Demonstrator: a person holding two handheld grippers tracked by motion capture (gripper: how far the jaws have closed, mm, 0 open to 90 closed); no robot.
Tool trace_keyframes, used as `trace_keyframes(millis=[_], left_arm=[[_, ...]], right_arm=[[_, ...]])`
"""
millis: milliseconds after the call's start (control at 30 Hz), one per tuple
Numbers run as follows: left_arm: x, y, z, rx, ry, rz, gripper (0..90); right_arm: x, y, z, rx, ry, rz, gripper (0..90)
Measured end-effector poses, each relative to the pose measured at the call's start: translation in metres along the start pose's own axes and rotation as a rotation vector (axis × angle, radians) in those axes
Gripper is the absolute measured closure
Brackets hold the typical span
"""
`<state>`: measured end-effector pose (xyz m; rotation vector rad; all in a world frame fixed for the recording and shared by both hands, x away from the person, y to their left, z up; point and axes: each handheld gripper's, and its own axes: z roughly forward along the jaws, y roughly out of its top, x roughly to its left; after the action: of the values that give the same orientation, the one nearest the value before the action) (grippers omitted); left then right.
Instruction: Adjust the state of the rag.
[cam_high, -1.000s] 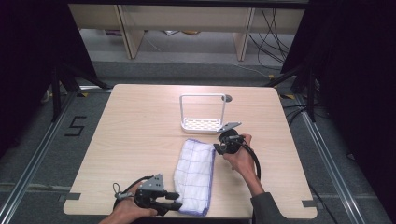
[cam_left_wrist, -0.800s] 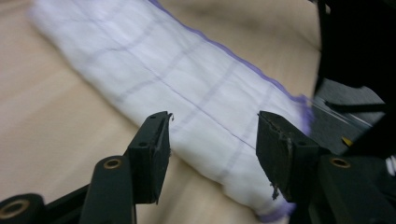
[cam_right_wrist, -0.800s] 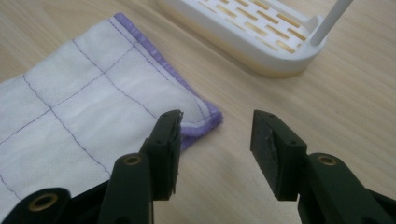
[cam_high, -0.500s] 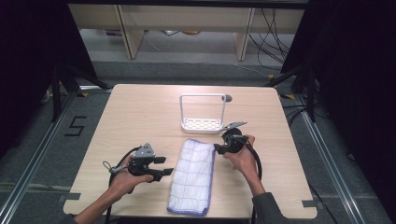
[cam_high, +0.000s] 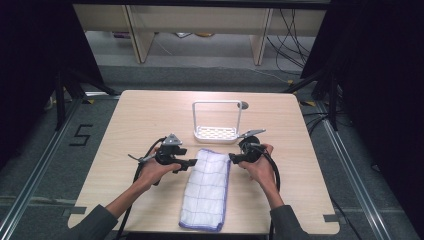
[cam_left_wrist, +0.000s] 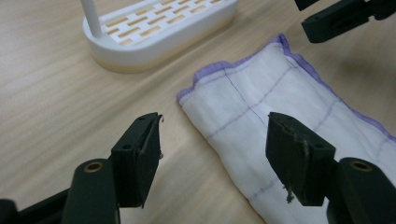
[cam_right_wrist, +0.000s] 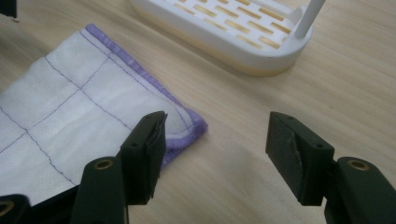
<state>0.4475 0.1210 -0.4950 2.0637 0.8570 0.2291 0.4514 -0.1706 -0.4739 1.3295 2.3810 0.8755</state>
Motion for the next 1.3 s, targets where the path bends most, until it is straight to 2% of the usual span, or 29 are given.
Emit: trace_keyframes(millis=[33, 67, 100, 167, 200, 233, 333, 400, 433, 467, 500, 600, 667, 767, 800, 867, 900, 933, 967, 1000, 1033, 1067, 1133, 1167, 1200, 1233, 1300], left_arm=[[0.002, 0.002, 0.002, 0.007, 0.006, 0.015, 34.0], [0.002, 0.003, 0.005, -0.006, 0.006, 0.007, 32.9], [0.004, 0.004, 0.007, 0.002, 0.004, 0.009, 32.5], [0.008, 0.006, 0.011, 0.025, -0.006, -0.001, 31.1], [0.008, 0.007, 0.014, 0.015, -0.009, -0.023, 30.6], [0.011, 0.008, 0.013, 0.041, -0.007, -0.005, 30.1], [0.015, 0.009, 0.018, 0.008, -0.001, -0.039, 29.6], [0.02, 0.011, 0.018, 0.036, -0.008, -0.033, 29.5], [0.019, 0.01, 0.02, 0.018, -0.001, -0.057, 29.2], [0.021, 0.011, 0.02, 0.032, -0.002, -0.045, 29.2], [0.021, 0.011, 0.021, 0.018, -0.006, -0.066, 29.1], [0.021, 0.012, 0.023, 0.013, -0.005, -0.072, 28.7], [0.021, 0.013, 0.024, 0.011, -0.002, -0.068, 28.3], [0.022, 0.014, 0.027, 0.013, -0.002, -0.066, 28.0], [0.023, 0.015, 0.027, 0.032, -0.012, -0.048, 27.9], [0.022, 0.015, 0.028, 0.027, -0.008, -0.057, 27.9], [0.021, 0.015, 0.031, 0.04, -0.008, -0.04, 28.0], [0.021, 0.015, 0.031, 0.04, -0.008, -0.04, 28.1], [0.019, 0.014, 0.034, 0.015, 0.002, -0.055, 28.1], [0.021, 0.015, 0.034, 0.041, -0.002, -0.034, 28.1], [0.019, 0.014, 0.039, 0.025, 0.0, -0.048, 28.3], [0.019, 0.014, 0.04, 0.042, 0.005, -0.028, 28.6], [0.017, 0.014, 0.043, 0.039, 0.006, -0.025, 29.6], [0.017, 0.014, 0.043, 0.054, 0.002, -0.01, 30.3], [0.017, 0.014, 0.043, 0.054, 0.002, -0.01, 31.1], [0.015, 0.014, 0.044, 0.057, 0.009, 0.009, 32.4], [0.014, 0.013, 0.045, 0.059, 0.01, 0.019, 35.8]], right_arm=[[0.0, 0.0, 0.0, 0.001, 0.002, 0.004, 38.9], [0.001, 0.0, 0.0, 0.002, 0.004, 0.008, 38.7], [0.001, 0.001, 0.001, 0.002, 0.008, 0.003, 38.6], [0.002, 0.002, 0.0, 0.012, 0.017, 0.011, 38.5], [0.001, 0.002, 0.001, -0.002, 0.012, -0.007, 38.5], [0.002, 0.003, 0.002, -0.006, 0.012, -0.004, 38.5], [0.003, 0.004, 0.002, -0.002, 0.013, 0.006, 38.4], [0.002, 0.004, 0.003, -0.002, 0.012, 0.001, 38.2], [0.002, 0.004, 0.004, -0.002, 0.004, 0.002, 38.1], [0.002, 0.004, 0.005, -0.001, 0.007, 0.012, 38.0], [0.002, 0.004, 0.005, 0.006, 0.01, 0.008, 38.0], [0.001, 0.005, 0.007, -0.005, 0.003, -0.002, 37.9], [0.005, 0.005, 0.01, 0.001, 0.014, 0.007, 37.9], [0.007, 0.006, 0.012, 0.012, 0.011, -0.019, 37.5], [0.009, 0.006, 0.013, 0.018, 0.007, -0.013, 37.3], [0.01, 0.006, 0.015, 0.011, 0.006, -0.006, 37.3], [0.009, 0.006, 0.017, 0.016, -0.006, -0.027, 37.3], [0.009, 0.006, 0.017, 0.016, -0.006, -0.027, 37.3], [0.011, 0.006, 0.02, 0.031, -0.014, -0.021, 37.1], [0.011, 0.006, 0.02, 0.031, -0.014, -0.021, 37.1], [0.011, 0.006, 0.023, 0.031, -0.031, -0.046, 37.1], [0.012, 0.006, 0.023, 0.041, -0.031, -0.032, 37.1], [0.013, 0.006, 0.026, 0.042, -0.031, -0.056, 37.3], [0.014, 0.005, 0.026, 0.042, -0.04, -0.066, 37.3], [0.014, 0.005, 0.026, 0.042, -0.04, -0.066, 37.3], [0.017, 0.005, 0.028, 0.055, -0.044, -0.052, 37.6], [0.016, 0.005, 0.03, 0.054, -0.041, -0.068, 37.9]])
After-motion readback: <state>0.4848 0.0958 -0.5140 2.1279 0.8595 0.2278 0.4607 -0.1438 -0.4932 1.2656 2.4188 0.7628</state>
